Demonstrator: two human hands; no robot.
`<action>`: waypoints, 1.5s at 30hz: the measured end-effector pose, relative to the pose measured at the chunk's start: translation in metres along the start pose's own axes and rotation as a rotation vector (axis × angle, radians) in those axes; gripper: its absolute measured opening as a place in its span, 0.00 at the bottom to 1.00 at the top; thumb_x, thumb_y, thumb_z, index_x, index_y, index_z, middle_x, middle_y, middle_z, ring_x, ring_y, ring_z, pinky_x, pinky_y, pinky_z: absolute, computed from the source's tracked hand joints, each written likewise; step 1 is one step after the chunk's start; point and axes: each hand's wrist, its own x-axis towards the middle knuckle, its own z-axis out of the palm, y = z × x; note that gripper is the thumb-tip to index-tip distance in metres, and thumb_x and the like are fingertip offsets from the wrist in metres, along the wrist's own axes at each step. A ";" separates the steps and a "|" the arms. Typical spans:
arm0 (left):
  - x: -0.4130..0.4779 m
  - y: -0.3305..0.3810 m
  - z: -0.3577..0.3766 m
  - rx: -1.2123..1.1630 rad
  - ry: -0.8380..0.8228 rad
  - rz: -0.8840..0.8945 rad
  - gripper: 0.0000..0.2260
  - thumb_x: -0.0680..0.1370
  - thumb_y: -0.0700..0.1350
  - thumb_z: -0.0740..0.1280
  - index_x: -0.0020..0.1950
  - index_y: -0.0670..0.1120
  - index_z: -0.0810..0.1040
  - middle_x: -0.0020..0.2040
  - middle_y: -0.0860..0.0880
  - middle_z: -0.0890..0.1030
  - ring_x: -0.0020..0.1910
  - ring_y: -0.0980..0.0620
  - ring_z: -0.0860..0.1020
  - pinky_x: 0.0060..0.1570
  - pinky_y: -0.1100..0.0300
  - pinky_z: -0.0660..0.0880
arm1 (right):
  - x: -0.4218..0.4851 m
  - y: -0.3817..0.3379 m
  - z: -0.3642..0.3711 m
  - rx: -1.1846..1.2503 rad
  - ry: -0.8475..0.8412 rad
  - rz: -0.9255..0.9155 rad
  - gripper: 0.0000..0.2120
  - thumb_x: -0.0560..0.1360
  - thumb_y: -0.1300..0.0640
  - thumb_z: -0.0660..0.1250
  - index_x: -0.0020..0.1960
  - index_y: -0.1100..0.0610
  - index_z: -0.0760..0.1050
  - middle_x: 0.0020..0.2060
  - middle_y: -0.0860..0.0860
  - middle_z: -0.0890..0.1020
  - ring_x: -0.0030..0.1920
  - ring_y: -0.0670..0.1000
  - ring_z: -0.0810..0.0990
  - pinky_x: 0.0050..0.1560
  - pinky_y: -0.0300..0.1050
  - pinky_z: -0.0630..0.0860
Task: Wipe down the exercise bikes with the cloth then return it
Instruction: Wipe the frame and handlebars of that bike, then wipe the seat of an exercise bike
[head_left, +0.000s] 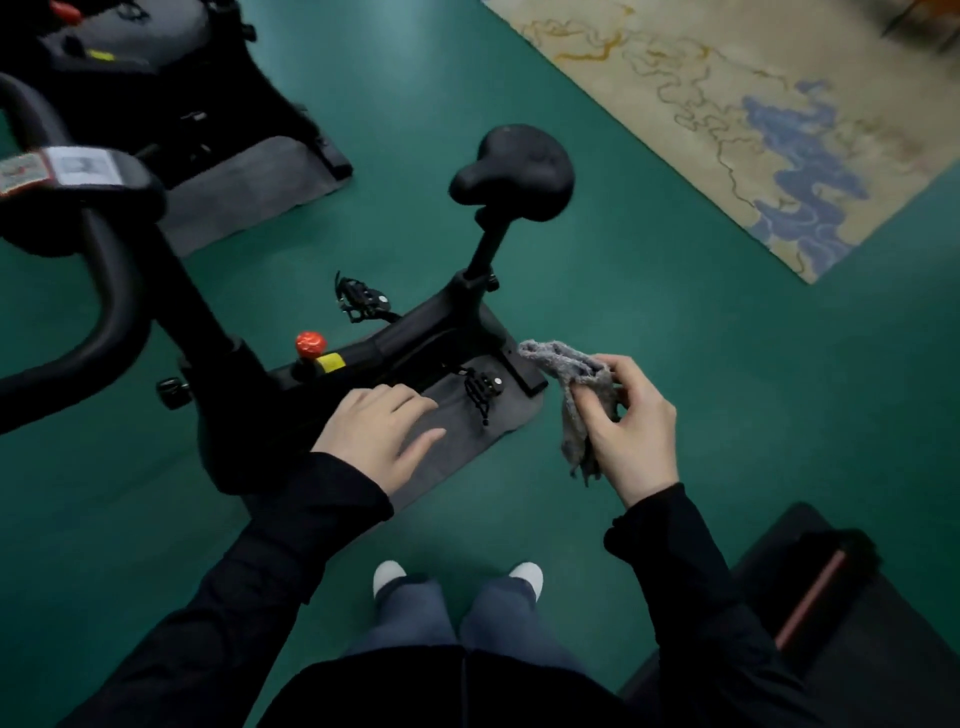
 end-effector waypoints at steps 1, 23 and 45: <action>0.007 0.009 0.009 0.024 -0.041 0.002 0.19 0.80 0.57 0.58 0.63 0.48 0.75 0.59 0.51 0.78 0.59 0.49 0.75 0.60 0.54 0.65 | -0.002 0.011 -0.015 -0.004 0.019 0.017 0.10 0.73 0.61 0.69 0.47 0.46 0.74 0.41 0.41 0.80 0.41 0.38 0.76 0.43 0.23 0.67; 0.149 0.168 0.110 0.228 -0.394 -0.045 0.26 0.79 0.62 0.54 0.74 0.52 0.60 0.72 0.53 0.67 0.72 0.55 0.62 0.71 0.57 0.51 | 0.052 0.158 -0.201 -0.032 0.112 0.157 0.06 0.74 0.61 0.70 0.49 0.53 0.78 0.43 0.48 0.82 0.44 0.48 0.79 0.43 0.29 0.69; 0.416 0.145 0.099 0.075 -0.282 -0.313 0.25 0.80 0.60 0.53 0.74 0.52 0.61 0.72 0.52 0.68 0.71 0.53 0.63 0.69 0.58 0.58 | 0.355 0.202 -0.171 -0.079 -0.216 0.095 0.08 0.74 0.61 0.70 0.48 0.49 0.77 0.43 0.47 0.82 0.44 0.48 0.80 0.43 0.34 0.70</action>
